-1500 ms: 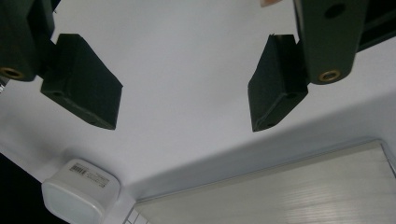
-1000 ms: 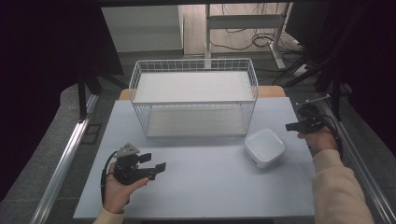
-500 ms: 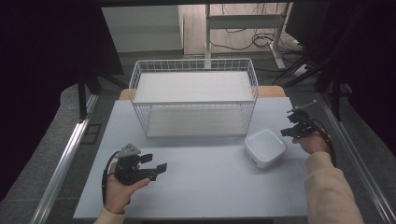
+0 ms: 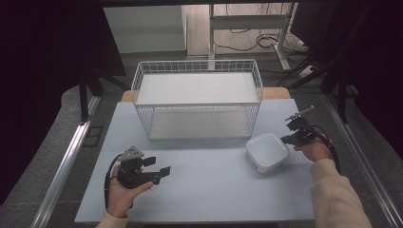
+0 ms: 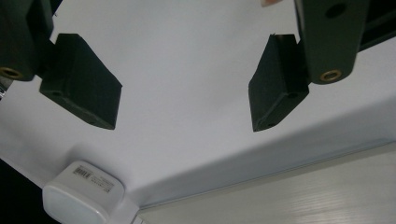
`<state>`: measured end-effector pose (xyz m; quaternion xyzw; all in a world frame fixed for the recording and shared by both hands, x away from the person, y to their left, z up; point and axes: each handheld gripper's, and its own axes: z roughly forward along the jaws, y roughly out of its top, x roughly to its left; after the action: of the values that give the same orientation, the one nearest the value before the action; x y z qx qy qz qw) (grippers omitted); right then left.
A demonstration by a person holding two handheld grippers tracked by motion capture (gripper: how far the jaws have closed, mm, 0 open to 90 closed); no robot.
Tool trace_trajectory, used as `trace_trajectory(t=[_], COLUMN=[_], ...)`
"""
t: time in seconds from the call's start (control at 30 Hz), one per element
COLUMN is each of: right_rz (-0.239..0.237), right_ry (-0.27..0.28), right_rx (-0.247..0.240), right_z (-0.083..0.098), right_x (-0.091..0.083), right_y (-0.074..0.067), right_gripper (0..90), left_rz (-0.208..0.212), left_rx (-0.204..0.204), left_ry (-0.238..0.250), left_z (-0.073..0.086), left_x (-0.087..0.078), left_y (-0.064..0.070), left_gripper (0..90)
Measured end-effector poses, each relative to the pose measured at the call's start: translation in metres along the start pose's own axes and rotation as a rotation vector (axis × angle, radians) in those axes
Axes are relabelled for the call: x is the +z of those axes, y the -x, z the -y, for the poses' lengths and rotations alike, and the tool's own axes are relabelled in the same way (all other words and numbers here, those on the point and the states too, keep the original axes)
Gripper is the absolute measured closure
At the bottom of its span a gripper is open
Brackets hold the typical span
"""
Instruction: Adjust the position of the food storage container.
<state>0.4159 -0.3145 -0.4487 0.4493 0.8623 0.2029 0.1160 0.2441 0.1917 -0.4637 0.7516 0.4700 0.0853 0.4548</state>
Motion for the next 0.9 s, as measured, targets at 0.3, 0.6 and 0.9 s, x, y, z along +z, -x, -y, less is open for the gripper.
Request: trace_trajectory(t=[0.3,0.6,0.9], right_rz=[-0.059,-0.080,-0.156], right_ry=[0.020,0.013,0.008], right_rx=[-0.072,-0.075,-0.132], right_z=[-0.002,-0.001,0.006], right_x=[0.005,0.005,0.006], right_y=[-0.037,-0.060,-0.101], right_gripper=[89.7,89.7,89.7], left_rz=[0.001,0.000,0.004], left_rx=[0.004,0.001,0.002], left_ry=[-0.004,0.003,-0.001], left_z=[0.000,0.000,0.000], left_x=[0.001,-0.001,0.000], left_y=[0.001,0.001,0.003], left_gripper=[25.3,25.3,25.3])
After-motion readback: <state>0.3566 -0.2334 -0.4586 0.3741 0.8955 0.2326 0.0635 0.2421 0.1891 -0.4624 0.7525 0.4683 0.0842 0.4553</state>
